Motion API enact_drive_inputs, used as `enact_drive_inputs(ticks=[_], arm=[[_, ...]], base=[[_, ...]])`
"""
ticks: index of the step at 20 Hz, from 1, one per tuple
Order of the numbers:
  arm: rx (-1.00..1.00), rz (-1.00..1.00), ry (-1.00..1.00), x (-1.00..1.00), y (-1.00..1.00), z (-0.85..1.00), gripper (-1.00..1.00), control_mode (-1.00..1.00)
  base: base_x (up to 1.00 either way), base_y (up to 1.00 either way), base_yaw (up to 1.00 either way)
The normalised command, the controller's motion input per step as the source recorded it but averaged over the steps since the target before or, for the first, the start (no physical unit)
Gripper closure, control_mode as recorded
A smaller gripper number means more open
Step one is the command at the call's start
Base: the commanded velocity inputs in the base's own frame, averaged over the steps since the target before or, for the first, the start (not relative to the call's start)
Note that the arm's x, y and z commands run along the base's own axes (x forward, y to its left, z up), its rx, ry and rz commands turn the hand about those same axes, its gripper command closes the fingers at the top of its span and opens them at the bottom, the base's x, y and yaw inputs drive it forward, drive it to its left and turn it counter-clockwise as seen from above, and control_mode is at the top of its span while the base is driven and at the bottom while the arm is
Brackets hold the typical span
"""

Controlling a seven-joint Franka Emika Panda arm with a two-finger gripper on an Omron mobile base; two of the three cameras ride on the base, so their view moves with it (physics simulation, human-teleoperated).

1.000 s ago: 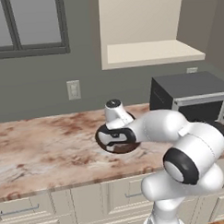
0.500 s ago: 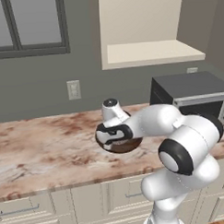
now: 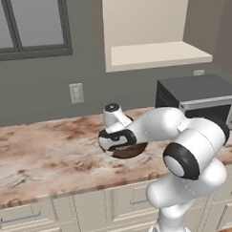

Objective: Open the cabinet and setup a tea strainer by placing it in the bowl upright.

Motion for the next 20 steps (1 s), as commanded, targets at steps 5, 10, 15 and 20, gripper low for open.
enact_drive_inputs(ticks=[5,10,15,20], arm=[[0.0,0.0,0.0,0.0,0.04,0.0,-1.0,-1.0],[0.0,0.0,0.0,0.0,0.01,0.0,-1.0,-1.0],[0.0,0.0,0.0,0.0,0.0,0.01,-1.0,-1.0],[0.0,0.0,-0.02,0.0,0.0,0.28,-1.0,-1.0]], base=[[0.0,0.0,0.0],[0.0,0.0,0.0],[0.0,0.0,0.0],[0.0,0.0,0.0]])
